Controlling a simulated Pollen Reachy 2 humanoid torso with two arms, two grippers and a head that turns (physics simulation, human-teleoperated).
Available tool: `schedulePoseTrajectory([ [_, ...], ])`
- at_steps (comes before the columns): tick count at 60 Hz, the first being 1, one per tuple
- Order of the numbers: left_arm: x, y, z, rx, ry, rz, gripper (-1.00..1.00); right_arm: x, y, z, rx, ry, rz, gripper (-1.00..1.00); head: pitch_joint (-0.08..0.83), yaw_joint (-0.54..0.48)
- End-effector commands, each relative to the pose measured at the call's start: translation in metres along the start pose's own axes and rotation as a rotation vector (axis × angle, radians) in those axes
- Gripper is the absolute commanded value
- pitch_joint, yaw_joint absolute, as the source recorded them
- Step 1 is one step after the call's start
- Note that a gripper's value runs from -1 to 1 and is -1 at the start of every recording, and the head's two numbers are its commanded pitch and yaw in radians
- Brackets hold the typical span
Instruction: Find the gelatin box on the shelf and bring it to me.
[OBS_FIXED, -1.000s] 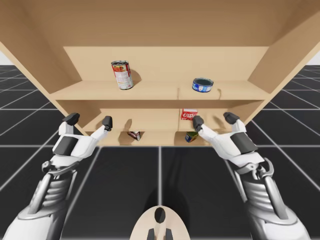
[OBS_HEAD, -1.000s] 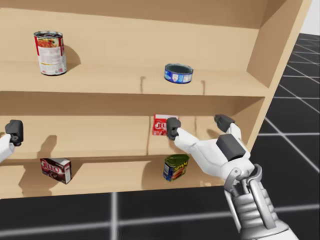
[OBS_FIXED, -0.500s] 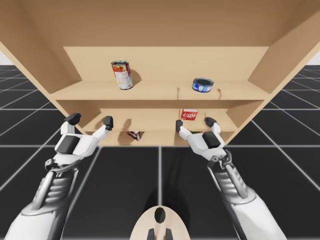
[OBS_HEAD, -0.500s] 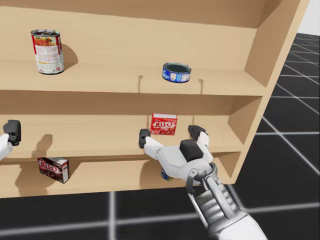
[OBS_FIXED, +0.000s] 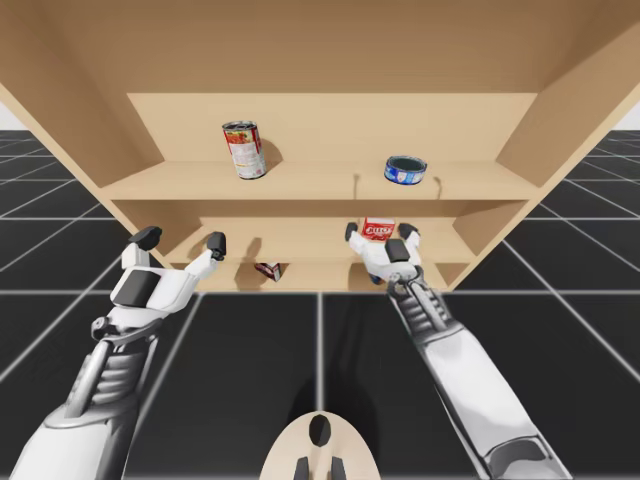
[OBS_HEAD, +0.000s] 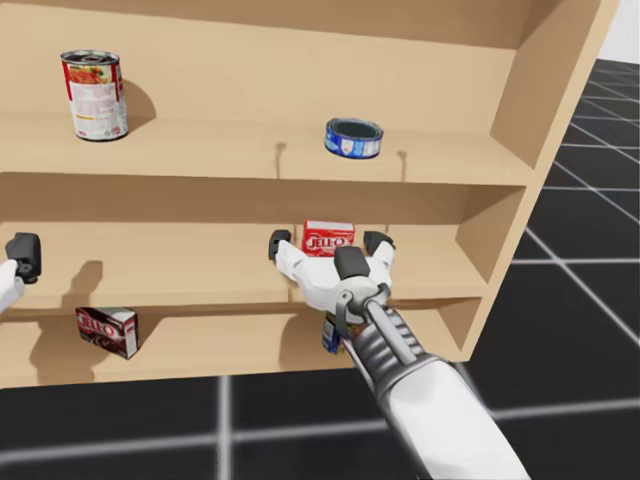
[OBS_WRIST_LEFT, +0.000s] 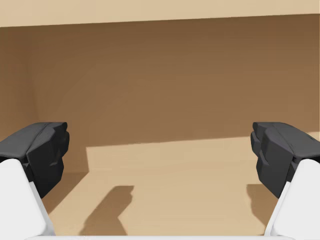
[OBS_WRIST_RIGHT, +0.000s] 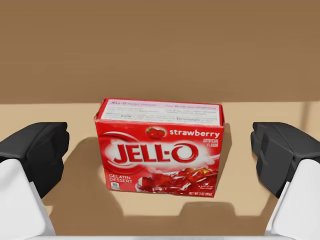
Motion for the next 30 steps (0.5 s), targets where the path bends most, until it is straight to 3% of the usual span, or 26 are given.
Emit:
schedulePoseTrajectory([
  [1, 0.000, 0.001, 0.000, 0.001, 0.000, 0.000, -1.00, -0.012, 0.035, -0.014, 0.018, 0.040, -0.090, -1.00, 0.419, -0.20],
  [12, -0.001, 0.001, -0.001, 0.001, 0.000, 0.000, -1.00, -0.018, 0.035, -0.022, 0.022, 0.050, -0.073, -1.00, 0.419, -0.20],
  [14, -0.001, 0.001, -0.001, 0.001, 0.000, 0.000, -1.00, -0.020, 0.036, -0.023, 0.006, 0.039, -0.068, 0.09, 0.420, -0.20],
  [15, -0.001, 0.001, -0.001, 0.001, 0.000, 0.000, -1.00, -0.020, 0.036, -0.022, 0.009, 0.043, -0.067, 0.83, 0.420, -0.20],
  [16, -0.001, 0.001, -0.001, 0.001, 0.000, 0.000, -1.00, -0.020, 0.036, -0.022, 0.010, 0.044, -0.067, 0.94, 0.421, -0.20],
  [30, -0.002, 0.000, -0.001, 0.000, 0.003, -0.002, -1.00, -0.021, 0.030, -0.021, 0.007, 0.044, -0.067, 1.00, 0.422, -0.20],
])
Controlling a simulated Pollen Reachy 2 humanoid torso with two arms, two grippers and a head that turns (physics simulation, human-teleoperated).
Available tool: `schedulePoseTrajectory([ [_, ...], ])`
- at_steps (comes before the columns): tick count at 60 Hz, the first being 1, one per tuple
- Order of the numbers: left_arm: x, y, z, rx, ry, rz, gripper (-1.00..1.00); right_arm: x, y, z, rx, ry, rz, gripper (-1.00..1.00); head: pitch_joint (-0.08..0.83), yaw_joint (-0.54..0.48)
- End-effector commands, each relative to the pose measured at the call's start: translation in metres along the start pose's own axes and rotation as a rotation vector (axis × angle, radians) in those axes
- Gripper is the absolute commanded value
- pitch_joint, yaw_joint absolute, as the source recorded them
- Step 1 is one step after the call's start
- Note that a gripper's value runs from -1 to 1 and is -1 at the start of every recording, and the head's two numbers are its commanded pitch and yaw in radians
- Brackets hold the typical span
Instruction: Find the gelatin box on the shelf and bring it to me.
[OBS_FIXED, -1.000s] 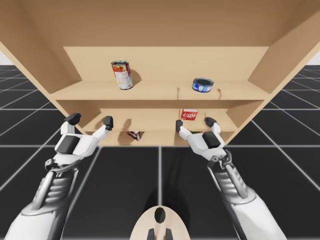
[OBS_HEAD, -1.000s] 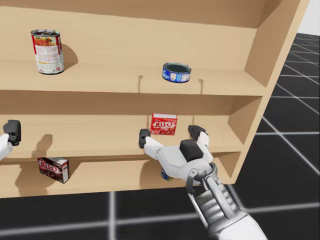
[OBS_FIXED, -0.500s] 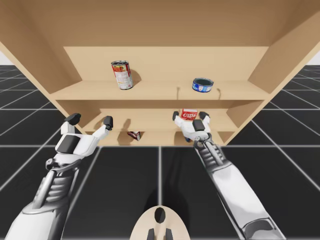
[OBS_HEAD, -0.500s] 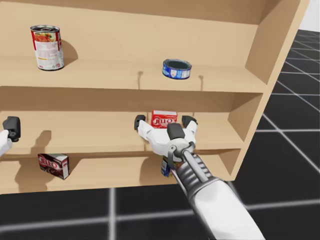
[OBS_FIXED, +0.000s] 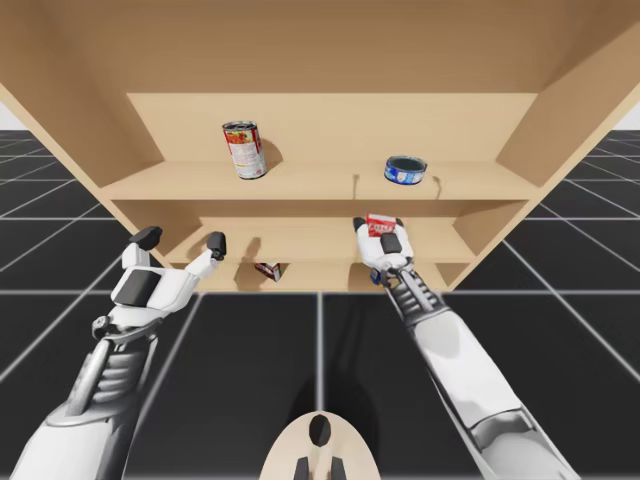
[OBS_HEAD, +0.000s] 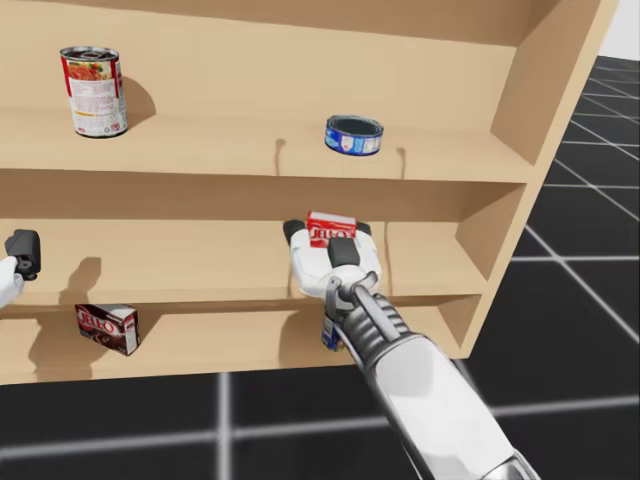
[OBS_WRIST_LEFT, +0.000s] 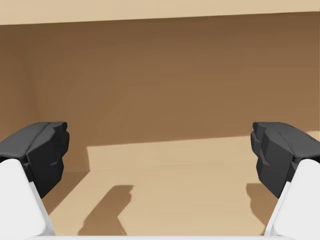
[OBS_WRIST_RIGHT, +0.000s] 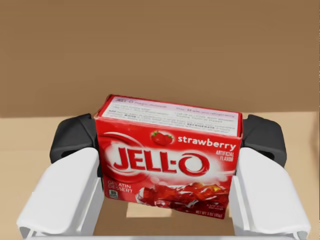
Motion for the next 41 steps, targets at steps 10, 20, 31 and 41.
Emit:
schedulePoseTrajectory([
  [10, -0.001, 0.000, -0.001, 0.001, 0.001, -0.002, -1.00, 0.017, 0.020, 0.028, 0.047, -0.053, -0.068, 1.00, 0.422, -0.21],
  [20, -0.001, 0.000, -0.001, 0.001, 0.001, -0.002, -1.00, 0.042, 0.016, 0.060, 0.067, -0.132, -0.062, 1.00, 0.421, -0.21],
  [31, -0.001, 0.000, -0.001, 0.001, 0.001, -0.002, -1.00, 0.036, 0.015, 0.102, 0.103, -0.149, -0.027, 0.99, 0.419, -0.21],
  [41, -0.001, 0.000, -0.001, 0.001, 0.001, -0.002, -1.00, 0.025, 0.004, 0.144, 0.127, -0.171, -0.002, 1.00, 0.420, -0.21],
])
